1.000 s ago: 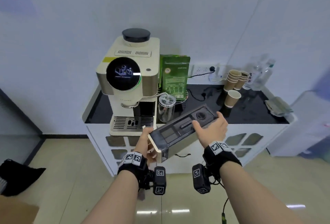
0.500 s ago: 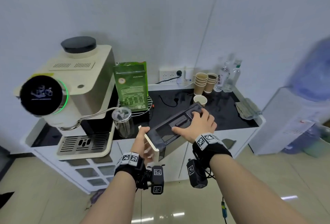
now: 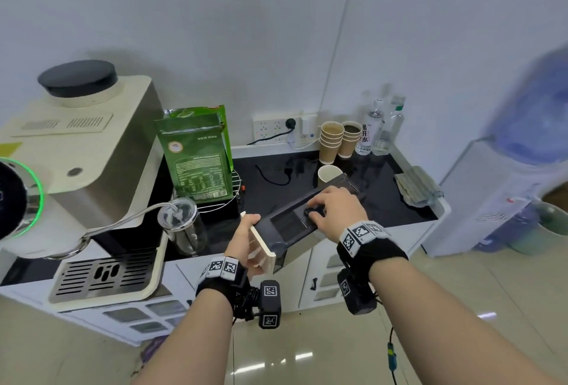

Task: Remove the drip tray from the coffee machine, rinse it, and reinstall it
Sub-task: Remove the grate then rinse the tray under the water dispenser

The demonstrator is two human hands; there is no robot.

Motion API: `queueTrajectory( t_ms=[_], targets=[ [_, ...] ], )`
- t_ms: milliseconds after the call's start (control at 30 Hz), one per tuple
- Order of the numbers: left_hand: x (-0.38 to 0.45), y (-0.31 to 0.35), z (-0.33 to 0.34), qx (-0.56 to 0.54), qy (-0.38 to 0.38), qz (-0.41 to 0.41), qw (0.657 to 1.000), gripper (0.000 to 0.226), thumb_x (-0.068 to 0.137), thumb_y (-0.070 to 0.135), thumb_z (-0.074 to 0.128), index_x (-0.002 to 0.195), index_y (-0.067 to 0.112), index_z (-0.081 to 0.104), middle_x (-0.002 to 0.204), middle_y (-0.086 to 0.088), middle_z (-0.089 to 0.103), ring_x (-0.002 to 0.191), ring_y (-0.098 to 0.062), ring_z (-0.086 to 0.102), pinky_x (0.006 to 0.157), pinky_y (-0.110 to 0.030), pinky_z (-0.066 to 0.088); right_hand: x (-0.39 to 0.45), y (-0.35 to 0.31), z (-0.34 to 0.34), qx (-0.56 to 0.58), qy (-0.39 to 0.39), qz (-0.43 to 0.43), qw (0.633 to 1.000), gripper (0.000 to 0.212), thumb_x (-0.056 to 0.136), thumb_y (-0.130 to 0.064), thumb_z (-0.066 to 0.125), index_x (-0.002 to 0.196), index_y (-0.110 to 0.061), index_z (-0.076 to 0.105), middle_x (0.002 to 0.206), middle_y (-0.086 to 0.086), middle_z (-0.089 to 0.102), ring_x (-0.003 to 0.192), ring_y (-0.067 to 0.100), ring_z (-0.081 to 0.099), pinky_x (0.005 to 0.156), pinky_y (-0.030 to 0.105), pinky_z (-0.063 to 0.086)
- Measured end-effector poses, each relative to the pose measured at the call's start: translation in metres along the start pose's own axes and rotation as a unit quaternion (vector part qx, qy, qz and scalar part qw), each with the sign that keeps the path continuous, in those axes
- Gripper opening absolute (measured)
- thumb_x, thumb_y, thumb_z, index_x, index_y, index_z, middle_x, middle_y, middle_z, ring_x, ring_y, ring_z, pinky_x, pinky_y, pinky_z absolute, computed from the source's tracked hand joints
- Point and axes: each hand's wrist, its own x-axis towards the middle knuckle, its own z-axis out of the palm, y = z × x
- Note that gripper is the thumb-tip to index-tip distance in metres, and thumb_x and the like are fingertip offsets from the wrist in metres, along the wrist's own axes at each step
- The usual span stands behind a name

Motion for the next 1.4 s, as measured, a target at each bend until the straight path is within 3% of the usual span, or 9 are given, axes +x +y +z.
queueTrajectory(
  t_ms=[167, 267, 533, 633, 700, 833, 1000, 1167, 1400],
  targets=[
    [0.005, 0.005, 0.0, 0.058, -0.025, -0.018, 0.998, 0.056, 0.046, 0.064, 0.082, 0.069, 0.017, 0.063, 0.062, -0.003, 0.051, 0.046, -0.02, 0.051, 0.049, -0.026, 0.042, 0.007, 0.015, -0.003, -0.062, -0.049, -0.091, 0.993, 0.025, 0.098, -0.029, 0.059, 0.119, -0.036, 0.07, 0.122, -0.007, 0.062, 0.115, 0.023, 0.055, 0.097, 0.034, 0.04],
    [0.005, 0.001, 0.001, 0.099, -0.041, -0.023, 0.994, 0.049, 0.048, 0.066, 0.078, 0.049, 0.02, 0.062, 0.049, 0.0, 0.054, 0.051, -0.022, 0.054, 0.059, -0.03, 0.039, 0.0, 0.029, 0.006, -0.117, -0.038, -0.152, 0.981, 0.025, 0.099, -0.031, 0.057, 0.121, -0.032, 0.069, 0.117, -0.007, 0.065, 0.111, 0.022, 0.057, 0.096, 0.032, 0.034],
    [0.011, -0.008, -0.007, 0.142, -0.027, -0.025, 0.989, 0.061, 0.042, 0.072, 0.078, 0.075, 0.02, 0.079, 0.082, -0.008, 0.075, 0.095, -0.032, 0.064, 0.097, -0.048, 0.049, -0.008, 0.043, 0.021, -0.084, -0.013, -0.167, 0.982, 0.022, 0.098, -0.026, 0.058, 0.115, -0.026, 0.072, 0.114, -0.004, 0.066, 0.11, 0.025, 0.055, 0.094, 0.031, 0.035],
    [0.009, -0.017, -0.015, 0.15, -0.015, -0.057, 0.987, 0.091, 0.042, 0.074, 0.079, 0.11, 0.014, 0.077, 0.111, -0.015, 0.078, 0.107, -0.037, 0.07, 0.089, -0.05, 0.056, -0.01, 0.043, 0.024, -0.082, -0.024, -0.159, 0.984, 0.023, 0.099, -0.027, 0.057, 0.116, -0.029, 0.072, 0.119, -0.005, 0.064, 0.111, 0.023, 0.054, 0.09, 0.03, 0.039],
    [0.008, -0.021, -0.019, 0.153, -0.012, -0.067, 0.986, 0.099, 0.044, 0.075, 0.079, 0.119, 0.011, 0.073, 0.114, -0.017, 0.078, 0.108, -0.038, 0.071, 0.087, -0.052, 0.057, -0.011, 0.044, 0.021, -0.078, -0.03, -0.144, 0.986, 0.024, 0.099, -0.027, 0.057, 0.117, -0.03, 0.072, 0.124, -0.007, 0.062, 0.11, 0.025, 0.056, 0.088, 0.031, 0.043],
    [0.005, -0.024, -0.025, 0.152, -0.02, -0.06, 0.986, 0.09, 0.044, 0.074, 0.08, 0.107, 0.01, 0.07, 0.072, -0.01, 0.077, 0.075, -0.033, 0.075, 0.082, -0.049, 0.059, -0.016, 0.052, 0.015, -0.077, -0.014, -0.111, 0.991, 0.025, 0.099, -0.031, 0.057, 0.12, -0.032, 0.07, 0.122, -0.01, 0.064, 0.108, 0.024, 0.061, 0.088, 0.033, 0.044],
    [-0.004, -0.026, -0.021, 0.189, -0.018, -0.063, 0.98, 0.1, 0.049, 0.071, 0.079, 0.126, 0.007, 0.073, 0.106, -0.017, 0.08, 0.118, -0.041, 0.072, 0.102, -0.058, 0.054, -0.029, 0.064, 0.009, -0.056, 0.008, -0.057, 0.997, 0.025, 0.098, -0.033, 0.058, 0.118, -0.033, 0.072, 0.115, -0.011, 0.066, 0.106, 0.021, 0.062, 0.09, 0.035, 0.049],
    [-0.011, -0.036, -0.014, 0.202, -0.018, -0.069, 0.977, 0.1, 0.044, 0.068, 0.083, 0.124, 0.009, 0.071, 0.121, -0.018, 0.075, 0.112, -0.04, 0.071, 0.097, -0.054, 0.057, -0.037, 0.069, 0.0, -0.058, 0.022, -0.032, 0.998, 0.026, 0.098, -0.034, 0.058, 0.12, -0.033, 0.072, 0.114, -0.01, 0.067, 0.105, 0.021, 0.062, 0.089, 0.032, 0.046],
    [-0.025, -0.037, -0.018, 0.273, -0.072, -0.064, 0.957, 0.093, 0.049, 0.07, 0.081, 0.12, 0.01, 0.077, 0.117, -0.015, 0.08, 0.106, -0.038, 0.073, 0.082, -0.045, 0.058, -0.063, 0.064, -0.008, -0.075, 0.036, 0.015, 0.996, 0.026, 0.098, -0.034, 0.058, 0.12, -0.034, 0.071, 0.114, -0.009, 0.066, 0.105, 0.019, 0.062, 0.09, 0.03, 0.042]
  ],
)
